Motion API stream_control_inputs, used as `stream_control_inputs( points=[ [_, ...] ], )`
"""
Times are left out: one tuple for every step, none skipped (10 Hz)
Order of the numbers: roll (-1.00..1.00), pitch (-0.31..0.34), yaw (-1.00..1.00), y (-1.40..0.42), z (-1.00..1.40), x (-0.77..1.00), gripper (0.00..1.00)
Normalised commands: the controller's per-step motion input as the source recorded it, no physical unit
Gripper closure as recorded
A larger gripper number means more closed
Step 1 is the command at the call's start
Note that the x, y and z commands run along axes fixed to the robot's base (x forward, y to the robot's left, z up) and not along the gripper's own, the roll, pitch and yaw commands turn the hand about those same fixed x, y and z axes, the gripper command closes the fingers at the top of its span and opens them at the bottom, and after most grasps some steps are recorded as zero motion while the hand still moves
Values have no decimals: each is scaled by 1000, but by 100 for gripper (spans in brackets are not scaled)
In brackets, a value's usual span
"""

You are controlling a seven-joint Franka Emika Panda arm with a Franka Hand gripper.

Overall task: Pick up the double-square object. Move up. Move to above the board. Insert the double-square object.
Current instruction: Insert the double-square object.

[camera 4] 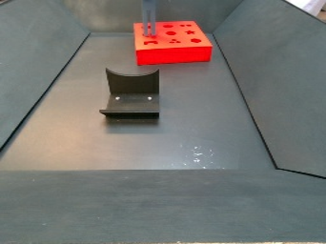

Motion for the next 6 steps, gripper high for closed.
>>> stream_control_inputs(
  points=[
    [0, 0, 0, -131, -149, 106, 100],
    [0, 0, 0, -126, -169, 223, 100],
    [0, 7, 0, -129, -146, 220, 100],
    [0, 0, 0, -86, -171, 166, 100],
    [0, 0, 0, -11, -214, 131, 100],
    [40, 0, 11, -9, -291, 54, 100]
  ],
)
